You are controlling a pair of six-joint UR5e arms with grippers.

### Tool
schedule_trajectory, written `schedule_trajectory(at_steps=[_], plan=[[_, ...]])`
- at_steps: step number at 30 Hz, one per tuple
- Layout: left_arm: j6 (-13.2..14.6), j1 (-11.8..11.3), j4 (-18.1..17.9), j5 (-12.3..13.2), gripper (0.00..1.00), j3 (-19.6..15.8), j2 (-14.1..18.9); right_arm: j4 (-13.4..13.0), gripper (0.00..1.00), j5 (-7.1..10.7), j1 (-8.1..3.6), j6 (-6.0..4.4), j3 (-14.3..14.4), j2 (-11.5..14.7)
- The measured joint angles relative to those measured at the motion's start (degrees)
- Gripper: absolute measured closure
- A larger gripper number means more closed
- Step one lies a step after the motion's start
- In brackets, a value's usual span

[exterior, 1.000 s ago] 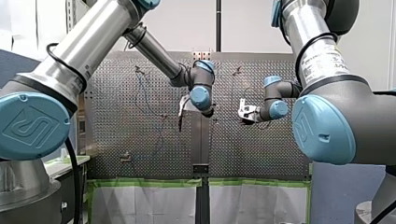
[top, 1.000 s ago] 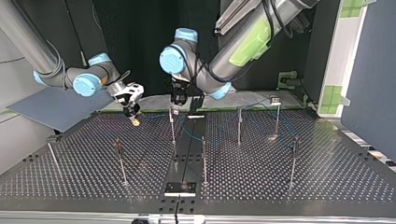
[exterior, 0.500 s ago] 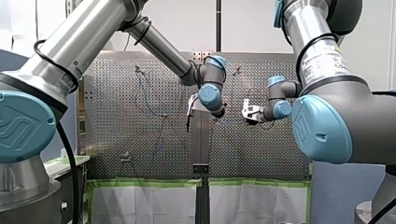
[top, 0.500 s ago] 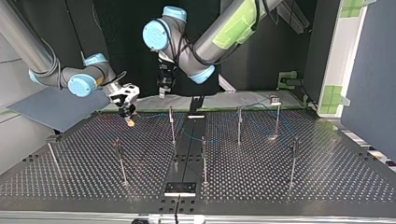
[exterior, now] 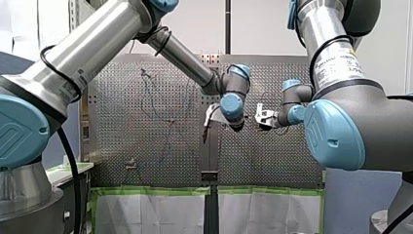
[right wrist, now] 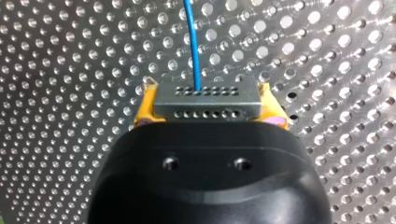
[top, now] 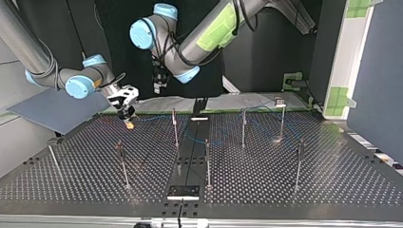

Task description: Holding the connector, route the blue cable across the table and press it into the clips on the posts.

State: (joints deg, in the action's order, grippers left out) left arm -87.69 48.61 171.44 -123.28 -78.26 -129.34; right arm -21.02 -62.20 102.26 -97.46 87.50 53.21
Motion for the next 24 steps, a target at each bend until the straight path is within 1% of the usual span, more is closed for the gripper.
schedule_trajectory(at_steps=[4,8,12,15,21,24], plan=[[-0.02,-0.54,2.24,0.01,0.0,2.27,-2.27,0.0,1.0,0.73,-0.03,0.05,0.02,-0.02],[-0.05,-1.34,3.29,0.08,0.0,4.16,-4.15,0.0,1.0,1.02,-0.04,0.05,0.04,-0.04],[-0.65,-1.68,3.45,0.13,0.0,5.88,-5.87,0.0,1.0,1.34,-0.03,0.06,0.05,-0.06],[-1.69,-1.46,3.42,-0.11,0.0,7.19,-7.18,0.01,1.0,1.43,-0.04,0.07,0.06,-0.07],[-3.16,-0.88,3.23,-1.22,0.0,10.5,-10.49,0.0,1.0,1.46,-0.06,0.13,0.12,-0.08],[-4.13,-0.64,2.7,-2.2,0.0,11.98,-11.96,0.0,1.0,1.46,-0.06,0.14,0.12,-0.09]])
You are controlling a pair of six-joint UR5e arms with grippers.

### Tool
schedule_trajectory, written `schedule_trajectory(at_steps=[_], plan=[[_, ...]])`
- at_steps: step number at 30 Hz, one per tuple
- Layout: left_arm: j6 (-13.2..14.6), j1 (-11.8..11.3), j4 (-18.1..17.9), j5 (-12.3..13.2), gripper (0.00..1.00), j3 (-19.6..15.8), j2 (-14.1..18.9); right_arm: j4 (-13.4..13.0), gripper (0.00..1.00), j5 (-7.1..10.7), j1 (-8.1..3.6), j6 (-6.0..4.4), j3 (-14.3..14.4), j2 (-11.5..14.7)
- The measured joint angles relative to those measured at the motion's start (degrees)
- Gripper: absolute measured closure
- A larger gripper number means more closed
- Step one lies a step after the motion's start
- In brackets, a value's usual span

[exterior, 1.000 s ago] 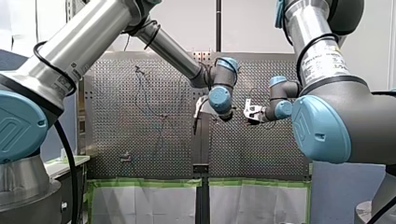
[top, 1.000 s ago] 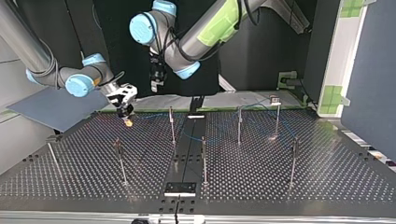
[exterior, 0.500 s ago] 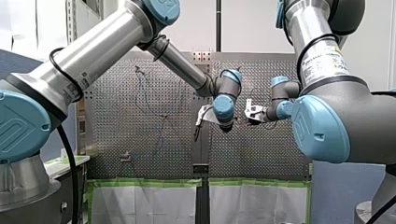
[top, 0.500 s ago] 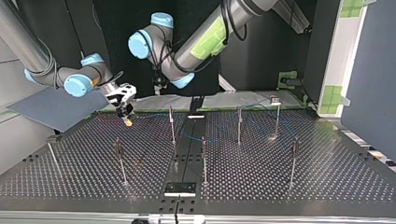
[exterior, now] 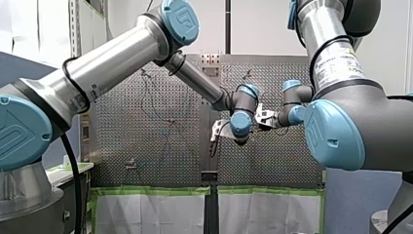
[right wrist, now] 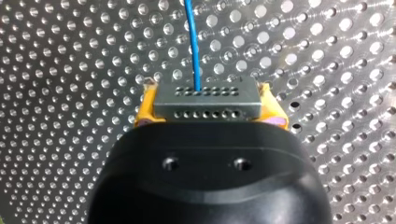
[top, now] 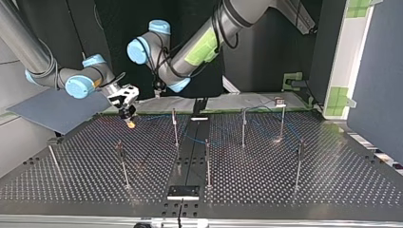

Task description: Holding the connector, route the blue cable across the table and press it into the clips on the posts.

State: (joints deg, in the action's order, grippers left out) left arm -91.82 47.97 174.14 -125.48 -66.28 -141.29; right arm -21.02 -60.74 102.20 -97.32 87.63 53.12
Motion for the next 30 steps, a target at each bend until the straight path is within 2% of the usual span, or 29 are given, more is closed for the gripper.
schedule_trajectory(at_steps=[8,18,30], plan=[[-2.06,0.56,-2.54,-3.64,0.0,4.34,-1.34,0.0,1.0,0.0,-0.08,0.0,-0.01,-0.01],[-3.13,0.27,-3.09,-6.91,0.0,9.18,-1.38,0.0,1.0,0.0,-0.25,0.01,-0.02,-0.03],[-2.24,-1.28,-4.93,-6.85,0.0,6.92,-1.46,0.01,1.0,-0.01,-0.25,0.01,-0.01,0.0]])
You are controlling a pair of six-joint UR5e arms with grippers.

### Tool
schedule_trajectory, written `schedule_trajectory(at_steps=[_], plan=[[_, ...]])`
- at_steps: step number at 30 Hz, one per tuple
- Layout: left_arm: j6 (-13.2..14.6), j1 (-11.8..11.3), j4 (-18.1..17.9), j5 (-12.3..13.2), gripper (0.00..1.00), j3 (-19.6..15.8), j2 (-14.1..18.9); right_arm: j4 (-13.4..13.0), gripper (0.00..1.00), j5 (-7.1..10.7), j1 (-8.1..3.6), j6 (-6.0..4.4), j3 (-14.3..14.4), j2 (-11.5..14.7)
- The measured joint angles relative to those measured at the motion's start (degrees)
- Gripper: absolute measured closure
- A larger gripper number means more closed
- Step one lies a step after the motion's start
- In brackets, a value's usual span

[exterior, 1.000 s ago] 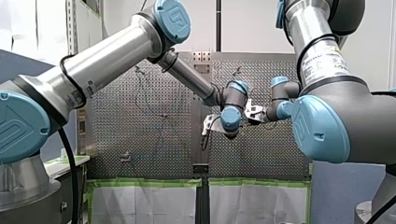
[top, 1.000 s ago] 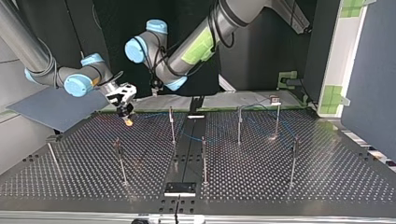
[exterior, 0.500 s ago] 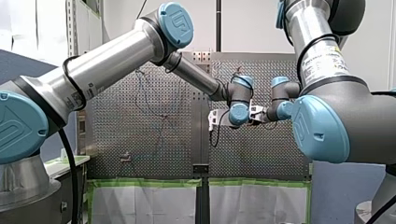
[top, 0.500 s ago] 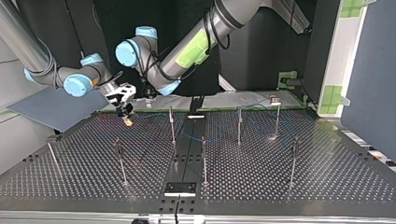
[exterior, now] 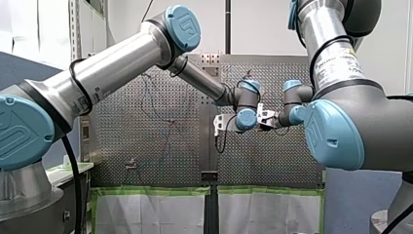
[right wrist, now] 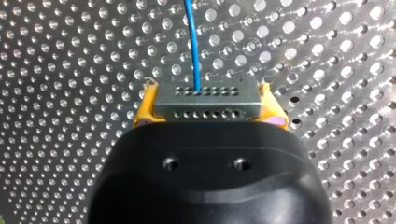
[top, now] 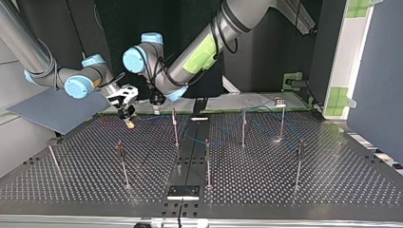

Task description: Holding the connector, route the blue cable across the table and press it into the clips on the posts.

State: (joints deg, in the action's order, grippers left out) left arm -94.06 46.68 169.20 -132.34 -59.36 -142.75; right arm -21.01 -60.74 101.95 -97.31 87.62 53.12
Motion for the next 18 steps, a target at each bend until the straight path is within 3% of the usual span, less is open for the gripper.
schedule_trajectory(at_steps=[18], plan=[[1.58,-1.62,-0.67,1.76,0.0,2.18,-0.07,0.08,1.0,0.0,0.46,0.0,-0.02,-0.02]])
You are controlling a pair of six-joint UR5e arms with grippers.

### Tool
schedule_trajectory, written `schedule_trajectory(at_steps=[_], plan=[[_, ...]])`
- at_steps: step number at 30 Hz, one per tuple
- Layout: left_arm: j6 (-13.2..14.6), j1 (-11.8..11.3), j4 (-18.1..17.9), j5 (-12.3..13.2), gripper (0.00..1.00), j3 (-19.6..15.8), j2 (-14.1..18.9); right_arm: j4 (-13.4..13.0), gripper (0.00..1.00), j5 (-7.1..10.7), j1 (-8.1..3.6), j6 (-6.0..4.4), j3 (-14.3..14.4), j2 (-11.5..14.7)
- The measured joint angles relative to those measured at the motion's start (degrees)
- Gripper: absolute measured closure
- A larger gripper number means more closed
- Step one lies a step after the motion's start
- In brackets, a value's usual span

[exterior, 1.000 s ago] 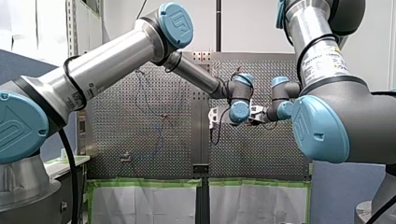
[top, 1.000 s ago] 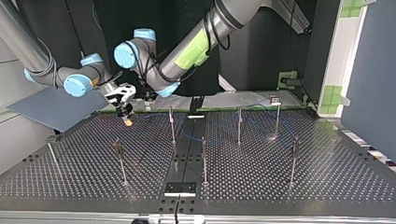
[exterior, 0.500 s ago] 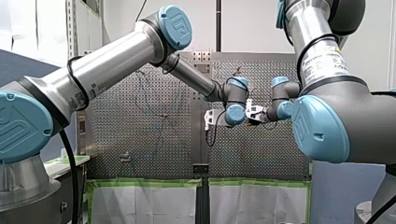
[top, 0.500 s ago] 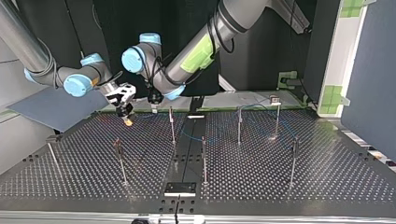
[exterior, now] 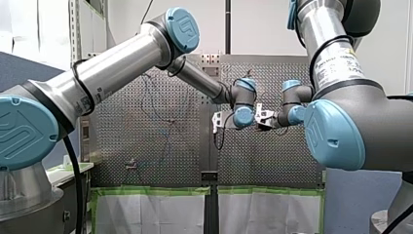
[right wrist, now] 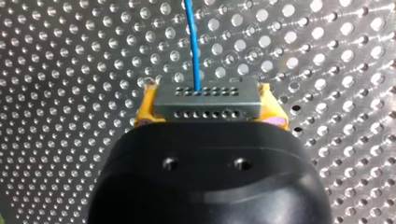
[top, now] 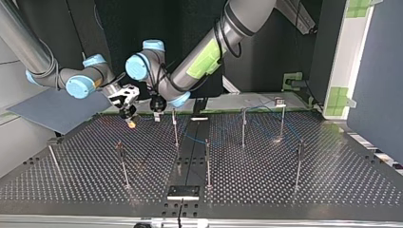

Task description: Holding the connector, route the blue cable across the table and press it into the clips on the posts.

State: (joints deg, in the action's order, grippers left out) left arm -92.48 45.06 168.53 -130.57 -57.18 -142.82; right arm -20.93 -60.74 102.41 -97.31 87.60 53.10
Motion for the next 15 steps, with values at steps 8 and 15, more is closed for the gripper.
schedule_trajectory(at_steps=[8,15], plan=[[-0.01,0.66,2.04,0.02,0.0,3.18,-2.55,0.0,1.0,0.0,0.03,-0.09,0.0,0.0],[0.81,-0.09,3.04,-0.06,0.0,6.45,-5.81,-0.07,1.0,0.2,0.01,-0.29,0.01,-0.01]])
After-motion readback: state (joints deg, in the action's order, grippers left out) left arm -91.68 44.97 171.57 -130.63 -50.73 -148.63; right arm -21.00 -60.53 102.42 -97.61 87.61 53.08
